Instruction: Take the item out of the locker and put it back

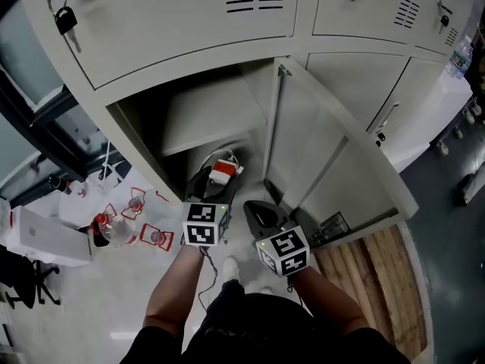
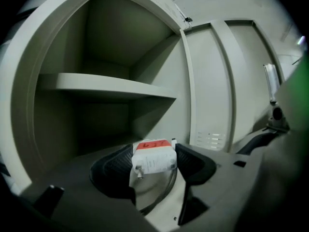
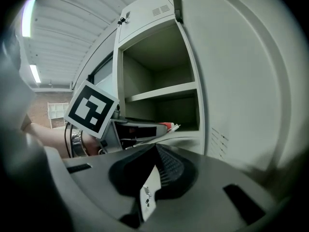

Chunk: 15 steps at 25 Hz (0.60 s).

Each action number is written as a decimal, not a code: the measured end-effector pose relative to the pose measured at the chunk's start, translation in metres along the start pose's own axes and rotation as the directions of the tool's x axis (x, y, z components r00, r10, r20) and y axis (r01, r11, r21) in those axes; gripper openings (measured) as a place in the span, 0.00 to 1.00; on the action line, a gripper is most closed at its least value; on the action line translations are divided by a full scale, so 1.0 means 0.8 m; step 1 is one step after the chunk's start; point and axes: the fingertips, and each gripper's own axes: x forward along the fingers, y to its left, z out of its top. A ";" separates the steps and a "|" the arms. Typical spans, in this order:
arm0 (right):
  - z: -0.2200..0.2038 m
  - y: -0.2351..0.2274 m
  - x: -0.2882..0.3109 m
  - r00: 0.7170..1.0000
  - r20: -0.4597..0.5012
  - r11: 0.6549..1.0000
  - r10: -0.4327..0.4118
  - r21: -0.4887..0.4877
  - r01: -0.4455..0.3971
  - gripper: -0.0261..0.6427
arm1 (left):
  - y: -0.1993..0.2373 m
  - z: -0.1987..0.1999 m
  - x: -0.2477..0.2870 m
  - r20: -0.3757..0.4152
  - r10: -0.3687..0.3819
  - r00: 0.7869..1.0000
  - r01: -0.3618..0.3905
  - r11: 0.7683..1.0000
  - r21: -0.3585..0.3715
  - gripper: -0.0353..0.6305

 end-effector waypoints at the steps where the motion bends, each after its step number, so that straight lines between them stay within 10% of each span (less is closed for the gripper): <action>1: 0.001 -0.002 0.002 1.000 0.001 1.000 -0.004 0.001 0.004 0.04 | 0.003 -0.002 0.005 -0.007 -0.003 1.000 0.003 1.000 -0.001 0.47; 15: 0.008 -0.004 0.014 1.000 0.009 1.000 -0.014 0.017 0.014 0.04 | 0.029 -0.026 0.053 -0.084 -0.001 0.996 0.002 1.000 0.009 0.46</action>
